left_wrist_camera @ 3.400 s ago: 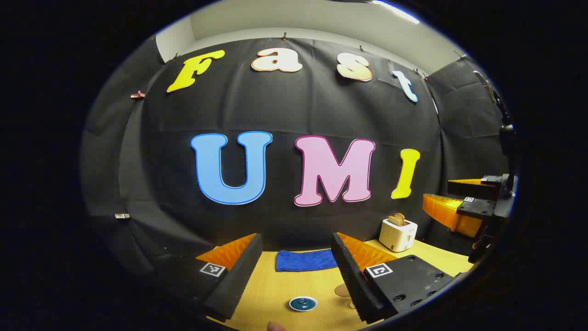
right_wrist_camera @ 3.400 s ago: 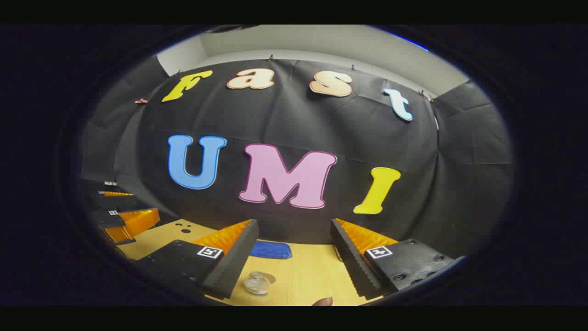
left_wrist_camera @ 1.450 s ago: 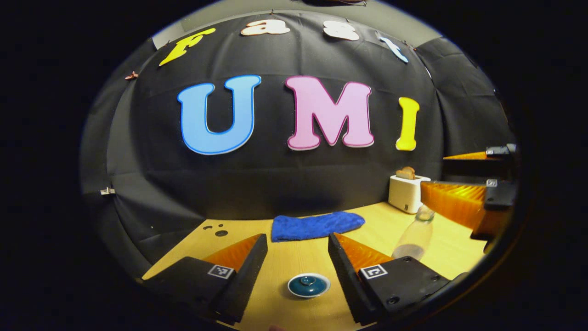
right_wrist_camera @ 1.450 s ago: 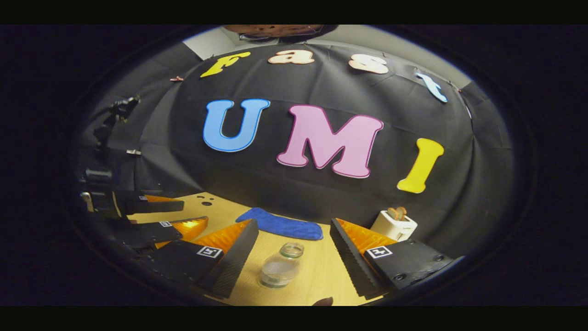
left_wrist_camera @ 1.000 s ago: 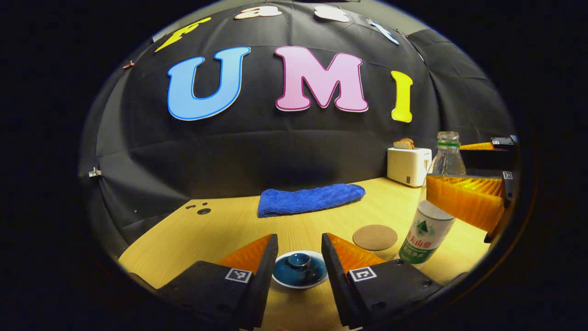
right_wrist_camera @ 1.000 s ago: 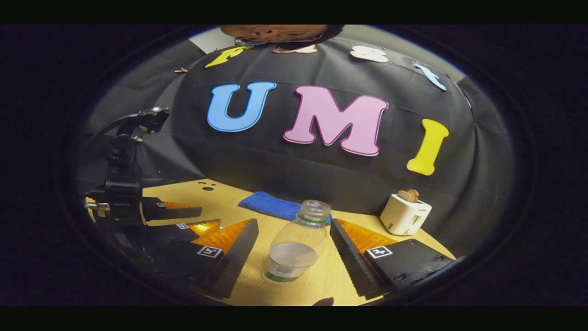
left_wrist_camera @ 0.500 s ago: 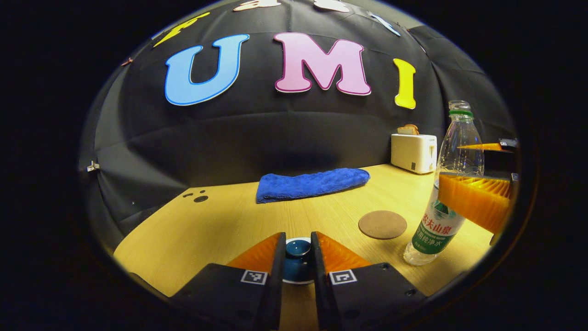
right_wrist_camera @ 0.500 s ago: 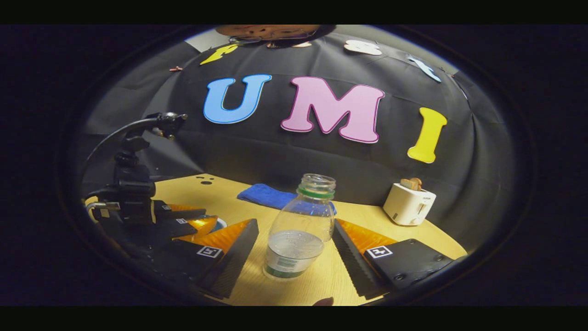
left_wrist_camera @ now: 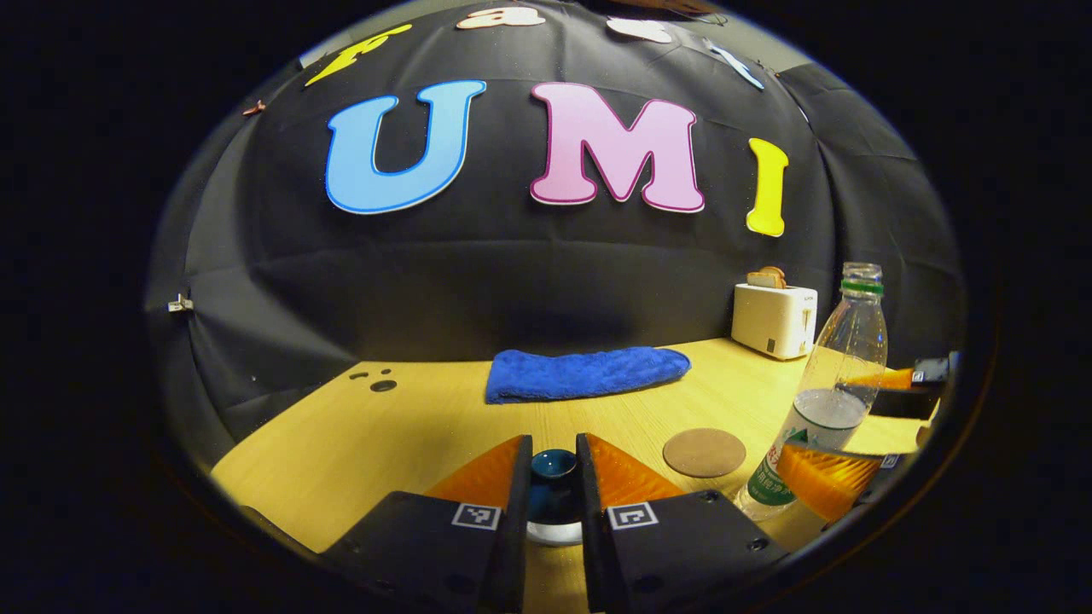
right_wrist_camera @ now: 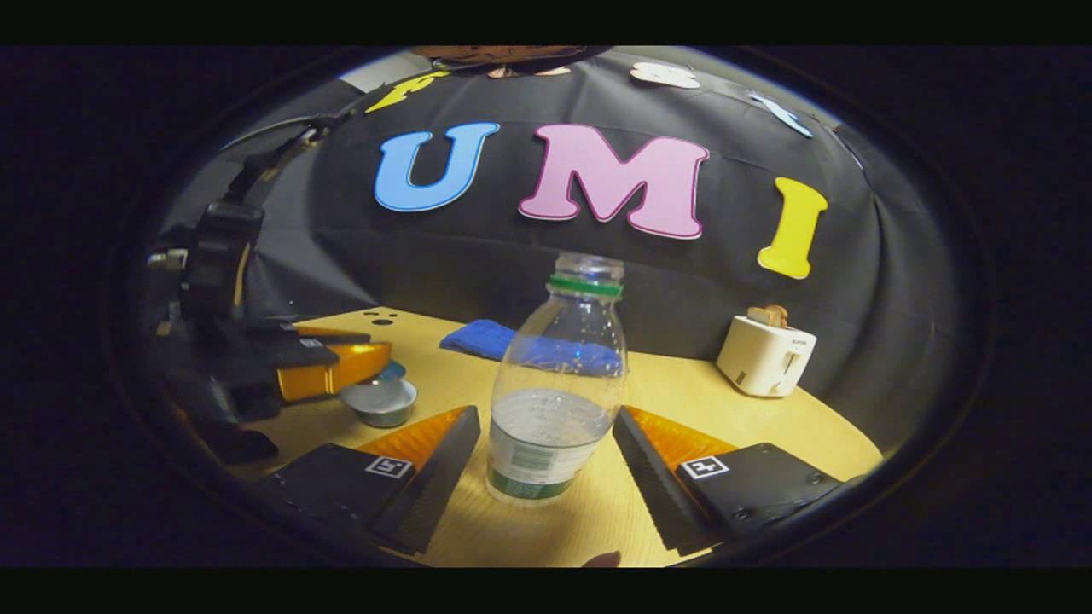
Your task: Open the teacup lid with one hand, grasp the water bottle and pour water into the teacup with the other hand; after pouring, place the water bottle on the coaster and then close the teacup lid.
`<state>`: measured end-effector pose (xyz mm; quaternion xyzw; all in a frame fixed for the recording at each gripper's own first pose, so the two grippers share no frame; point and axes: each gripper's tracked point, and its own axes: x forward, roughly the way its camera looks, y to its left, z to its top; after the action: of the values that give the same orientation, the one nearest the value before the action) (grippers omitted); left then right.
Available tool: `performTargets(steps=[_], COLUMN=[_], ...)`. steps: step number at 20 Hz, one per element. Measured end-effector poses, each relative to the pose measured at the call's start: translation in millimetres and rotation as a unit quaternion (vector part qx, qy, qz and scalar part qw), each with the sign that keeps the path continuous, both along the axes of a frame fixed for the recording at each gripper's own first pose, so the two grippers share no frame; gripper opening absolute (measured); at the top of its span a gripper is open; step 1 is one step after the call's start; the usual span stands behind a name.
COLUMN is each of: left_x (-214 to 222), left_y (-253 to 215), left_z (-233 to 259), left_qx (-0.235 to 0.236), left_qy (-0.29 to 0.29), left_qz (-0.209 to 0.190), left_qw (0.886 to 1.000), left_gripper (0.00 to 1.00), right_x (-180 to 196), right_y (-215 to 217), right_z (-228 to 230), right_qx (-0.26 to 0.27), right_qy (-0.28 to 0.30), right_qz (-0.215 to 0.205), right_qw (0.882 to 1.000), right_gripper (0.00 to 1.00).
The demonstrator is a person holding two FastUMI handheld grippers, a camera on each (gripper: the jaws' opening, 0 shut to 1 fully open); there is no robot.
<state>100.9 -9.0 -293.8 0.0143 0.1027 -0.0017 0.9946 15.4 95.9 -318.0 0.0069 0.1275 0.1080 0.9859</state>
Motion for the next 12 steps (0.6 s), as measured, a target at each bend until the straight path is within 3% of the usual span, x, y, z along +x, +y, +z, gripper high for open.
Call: performTargets(steps=[7,9,12], left_x=[-12,-12,-16], left_y=[14,18,25], left_z=[-1,-2,0], left_qx=[-0.002,0.000,0.004], left_qy=[0.007,0.007,0.004], left_qz=[0.013,0.017,0.024], left_qw=[1.000,1.000,1.000], left_gripper=[0.31,0.31,0.31], right_x=[3,7,13], right_y=[3,2,-2], right_z=[-30,-31,-28], right_qx=[0.019,0.022,-0.016], right_qy=[0.034,0.040,0.047], right_qz=[-0.006,-0.005,0.007], right_qw=[0.999,0.999,0.999], right_gripper=[0.97,0.82,0.78])
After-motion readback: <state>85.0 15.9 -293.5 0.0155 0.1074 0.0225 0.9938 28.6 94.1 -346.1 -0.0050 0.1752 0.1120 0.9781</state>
